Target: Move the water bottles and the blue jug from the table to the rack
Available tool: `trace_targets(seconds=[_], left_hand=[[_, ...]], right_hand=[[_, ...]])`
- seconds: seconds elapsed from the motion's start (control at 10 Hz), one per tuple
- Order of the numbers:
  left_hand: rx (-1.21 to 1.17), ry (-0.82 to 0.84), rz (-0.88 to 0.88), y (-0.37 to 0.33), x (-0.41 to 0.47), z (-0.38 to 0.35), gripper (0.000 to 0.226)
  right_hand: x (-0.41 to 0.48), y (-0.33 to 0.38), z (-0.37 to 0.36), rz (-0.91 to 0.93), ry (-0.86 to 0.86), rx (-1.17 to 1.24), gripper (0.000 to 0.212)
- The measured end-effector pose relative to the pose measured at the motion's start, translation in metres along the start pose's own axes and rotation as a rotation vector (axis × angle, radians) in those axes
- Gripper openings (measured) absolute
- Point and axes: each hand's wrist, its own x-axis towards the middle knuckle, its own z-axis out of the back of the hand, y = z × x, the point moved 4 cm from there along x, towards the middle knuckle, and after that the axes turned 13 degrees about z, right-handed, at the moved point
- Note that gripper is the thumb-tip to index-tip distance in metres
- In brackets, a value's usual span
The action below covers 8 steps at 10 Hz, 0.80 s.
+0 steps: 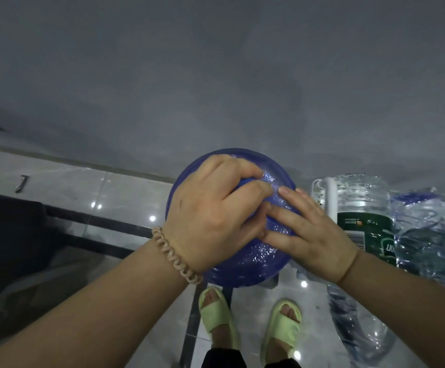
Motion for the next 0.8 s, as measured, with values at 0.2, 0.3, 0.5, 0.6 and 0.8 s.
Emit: trace_targets(seconds=[0.2, 0.3, 0.5, 0.6, 0.8], left_hand=[[0.057, -0.027, 0.011, -0.004, -0.005, -0.001, 0.008], [0.112, -0.002, 0.042, -0.009, -0.006, -0.001, 0.01], [0.235, 0.168, 0.233, -0.02, -0.008, 0.009, 0.033], [0.26, 0.263, 0.313, -0.029, -0.016, 0.015, 0.06], [0.323, 0.378, 0.381, -0.05, -0.047, 0.035, 0.081]], right_hand=[[-0.001, 0.004, 0.005, -0.028, -0.003, -0.006, 0.043], [0.002, 0.005, 0.013, -0.021, 0.057, 0.011, 0.052], [0.002, 0.013, 0.034, -0.053, 0.335, 0.092, 0.091], [0.007, 0.02, 0.048, -0.131, 0.435, 0.144, 0.095], [0.01, 0.035, 0.095, -0.318, 0.424, 0.186, 0.088]])
